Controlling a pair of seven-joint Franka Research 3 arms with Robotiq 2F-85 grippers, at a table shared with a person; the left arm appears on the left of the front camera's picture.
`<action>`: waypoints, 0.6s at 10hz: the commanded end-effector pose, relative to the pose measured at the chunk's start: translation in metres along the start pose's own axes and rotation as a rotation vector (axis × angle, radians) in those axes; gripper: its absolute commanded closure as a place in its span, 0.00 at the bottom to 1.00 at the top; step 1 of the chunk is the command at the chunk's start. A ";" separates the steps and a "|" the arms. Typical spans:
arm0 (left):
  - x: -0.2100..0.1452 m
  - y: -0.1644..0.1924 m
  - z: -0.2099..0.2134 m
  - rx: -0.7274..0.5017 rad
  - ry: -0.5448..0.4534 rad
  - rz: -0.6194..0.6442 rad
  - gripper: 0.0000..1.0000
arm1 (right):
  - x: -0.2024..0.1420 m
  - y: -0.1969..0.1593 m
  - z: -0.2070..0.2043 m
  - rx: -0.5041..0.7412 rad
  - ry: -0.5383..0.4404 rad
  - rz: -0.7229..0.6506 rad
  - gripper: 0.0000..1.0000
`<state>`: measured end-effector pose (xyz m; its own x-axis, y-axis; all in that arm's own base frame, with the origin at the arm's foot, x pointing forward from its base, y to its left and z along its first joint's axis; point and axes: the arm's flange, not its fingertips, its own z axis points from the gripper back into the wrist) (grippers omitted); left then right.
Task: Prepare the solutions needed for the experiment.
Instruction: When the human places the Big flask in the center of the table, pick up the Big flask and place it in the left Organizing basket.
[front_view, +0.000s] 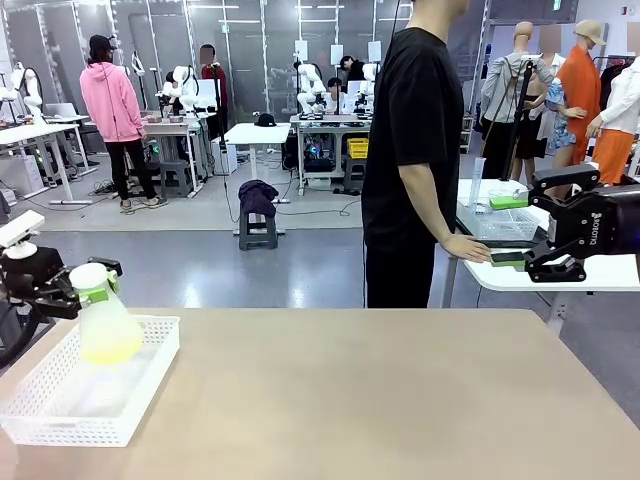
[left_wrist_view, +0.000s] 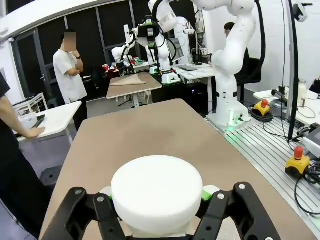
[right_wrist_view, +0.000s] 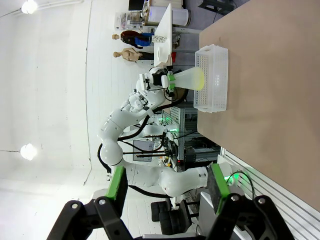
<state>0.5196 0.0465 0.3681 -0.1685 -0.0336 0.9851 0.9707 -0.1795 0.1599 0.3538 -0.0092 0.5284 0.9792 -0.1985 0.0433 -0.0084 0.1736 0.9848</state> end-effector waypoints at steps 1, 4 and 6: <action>-0.007 0.004 0.016 0.009 -0.034 0.009 0.84 | 0.000 0.002 -0.001 0.015 0.000 0.006 0.19; -0.037 -0.004 0.028 0.036 -0.032 0.037 0.84 | 0.000 0.002 -0.001 0.015 0.000 0.006 0.19; -0.058 -0.005 0.037 0.014 -0.058 0.053 0.84 | 0.000 0.002 -0.001 0.015 0.000 0.006 0.19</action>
<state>0.5244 0.0809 0.3133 -0.0866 -0.0205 0.9960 0.9879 -0.1306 0.0832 0.3538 -0.0092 0.5284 0.9792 -0.1984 0.0433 -0.0084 0.1736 0.9848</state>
